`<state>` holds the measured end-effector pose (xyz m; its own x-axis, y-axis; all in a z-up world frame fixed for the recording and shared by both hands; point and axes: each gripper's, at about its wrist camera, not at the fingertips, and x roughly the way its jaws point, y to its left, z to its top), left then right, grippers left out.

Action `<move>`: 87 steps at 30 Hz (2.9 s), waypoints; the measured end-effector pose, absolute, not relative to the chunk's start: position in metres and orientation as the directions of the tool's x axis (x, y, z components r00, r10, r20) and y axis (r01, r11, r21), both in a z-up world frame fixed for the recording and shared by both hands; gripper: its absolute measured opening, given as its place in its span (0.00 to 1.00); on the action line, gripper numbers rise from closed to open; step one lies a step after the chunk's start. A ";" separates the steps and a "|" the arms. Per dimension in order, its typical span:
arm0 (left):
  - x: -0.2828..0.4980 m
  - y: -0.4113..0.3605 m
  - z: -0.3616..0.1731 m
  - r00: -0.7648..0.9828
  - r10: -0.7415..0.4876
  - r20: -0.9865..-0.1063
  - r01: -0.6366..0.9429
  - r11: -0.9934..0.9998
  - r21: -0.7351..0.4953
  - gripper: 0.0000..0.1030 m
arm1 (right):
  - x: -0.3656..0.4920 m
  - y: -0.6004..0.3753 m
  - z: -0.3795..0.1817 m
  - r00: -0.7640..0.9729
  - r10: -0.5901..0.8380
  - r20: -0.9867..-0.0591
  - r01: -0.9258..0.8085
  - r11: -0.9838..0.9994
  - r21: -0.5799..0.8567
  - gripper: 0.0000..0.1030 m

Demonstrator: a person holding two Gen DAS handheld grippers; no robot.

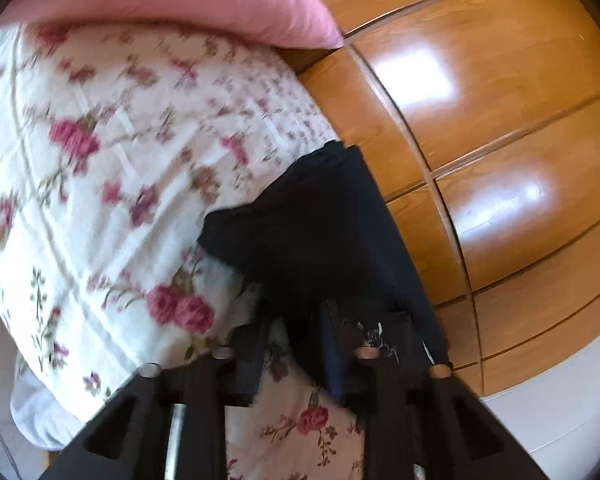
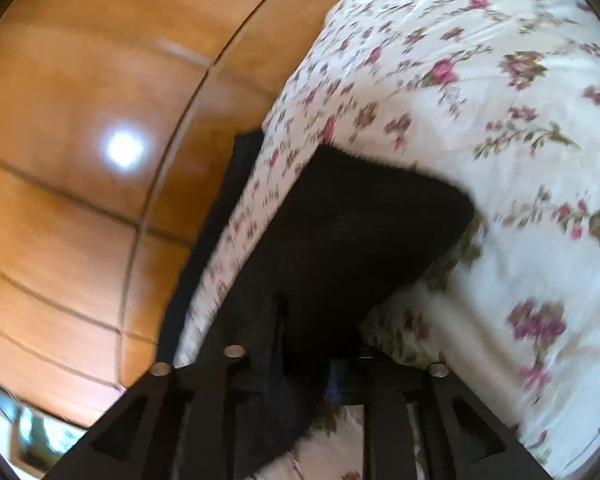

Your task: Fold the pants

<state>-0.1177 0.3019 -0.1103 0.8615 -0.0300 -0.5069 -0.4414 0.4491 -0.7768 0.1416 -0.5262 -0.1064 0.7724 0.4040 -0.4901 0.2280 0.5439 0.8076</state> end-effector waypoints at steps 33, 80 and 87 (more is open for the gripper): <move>-0.101 0.285 -0.021 0.854 0.157 -0.497 -0.458 0.681 -0.571 0.31 | 0.131 -0.518 -0.031 0.829 -0.047 -0.557 0.325 0.851 0.412 0.49; 0.274 0.366 -0.035 0.582 0.358 -0.730 -0.523 0.852 0.001 0.28 | 0.214 -0.324 -0.088 0.694 0.172 -0.699 -0.083 0.984 0.159 0.54; 0.225 0.359 -0.058 0.503 0.410 -0.760 -0.669 0.742 -0.042 0.30 | 0.215 -0.325 -0.088 0.697 0.181 -0.694 -0.078 0.981 0.178 0.54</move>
<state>0.2251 0.3591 -0.0576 0.5034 0.4103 -0.7604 -0.6688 0.7422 -0.0424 0.2152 -0.3254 -0.0884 0.6972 0.1813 -0.6936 -0.0784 0.9810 0.1777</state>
